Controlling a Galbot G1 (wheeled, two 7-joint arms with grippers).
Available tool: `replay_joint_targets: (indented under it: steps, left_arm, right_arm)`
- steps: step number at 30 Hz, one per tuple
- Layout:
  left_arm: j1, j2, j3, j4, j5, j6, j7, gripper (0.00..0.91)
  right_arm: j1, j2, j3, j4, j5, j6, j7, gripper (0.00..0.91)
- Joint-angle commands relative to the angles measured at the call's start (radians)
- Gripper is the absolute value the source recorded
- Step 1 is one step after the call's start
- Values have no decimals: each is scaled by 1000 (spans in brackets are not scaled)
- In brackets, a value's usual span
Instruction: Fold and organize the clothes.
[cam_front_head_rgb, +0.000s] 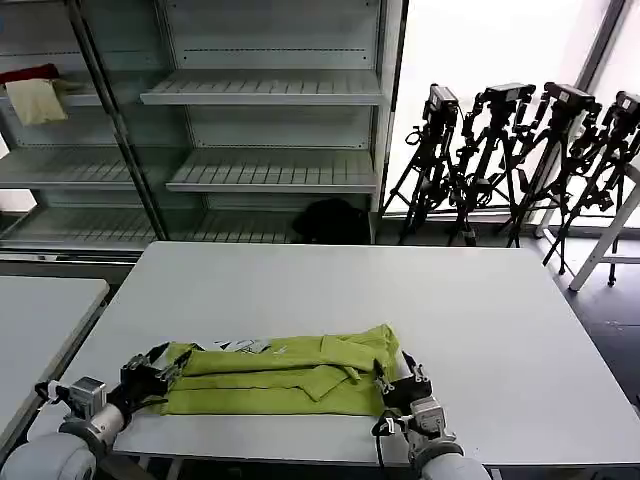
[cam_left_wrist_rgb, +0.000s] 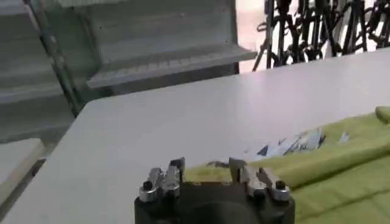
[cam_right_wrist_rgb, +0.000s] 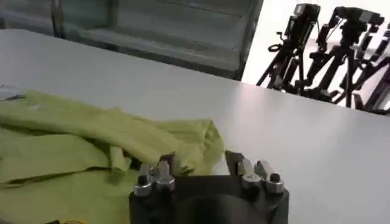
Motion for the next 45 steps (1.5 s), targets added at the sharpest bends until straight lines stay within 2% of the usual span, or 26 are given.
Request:
replay_joint_targets:
  steps: [1, 3, 5, 7, 11, 23, 24, 26, 27, 29, 30, 31, 35, 42, 45]
  left_arm:
    - [39, -127, -13, -104, 33, -69, -195, 907]
    - [57, -171, -13, -92, 37, -97, -236, 907]
    - [79, -209, -3, -66, 52, -125, -281, 907]
    - [85, -235, 8, -39, 64, -139, -305, 907]
    - [97, -269, 28, -26, 70, -149, -311, 907]
    - [84, -315, 100, -1, 105, -138, -324, 907]
    - [83, -316, 104, -1, 108, -134, -327, 877]
    - [83, -320, 106, -3, 113, -131, -327, 756]
    - [84, -321, 107, -4, 113, -124, -329, 645]
    - [87, -324, 108, -10, 116, -119, -331, 544]
    - [87, -325, 108, -11, 116, -115, -332, 524]
    - [87, -326, 108, -12, 115, -108, -333, 423]
    - [86, -330, 110, -17, 94, -82, -338, 191]
    - [82, -338, 120, -29, 36, -33, -341, 30]
    - [75, -339, 124, -25, 27, -29, -342, 20]
  right_arm:
    - [16, 29, 72, 84, 109, 37, 6, 907]
    - [52, 30, 112, 94, 191, 54, 11, 907]
    - [103, 34, 166, 93, 274, 40, 20, 907]
    - [137, 33, 191, 85, 303, 28, 27, 907]
    - [167, 35, 219, 71, 321, 18, 27, 907]
    - [167, 58, 214, 68, 341, 10, 35, 907]
    - [164, 59, 214, 69, 342, 11, 35, 907]
    - [161, 59, 217, 73, 343, 10, 33, 907]
    - [159, 59, 219, 74, 344, 10, 33, 907]
    - [155, 59, 223, 75, 355, 10, 35, 907]
    - [152, 60, 224, 75, 356, 10, 34, 907]
    - [150, 62, 225, 75, 356, 11, 34, 907]
    - [145, 68, 227, 74, 357, 11, 35, 907]
    - [146, 64, 233, 81, 363, 10, 37, 907]
    - [144, 63, 236, 82, 364, 11, 38, 907]
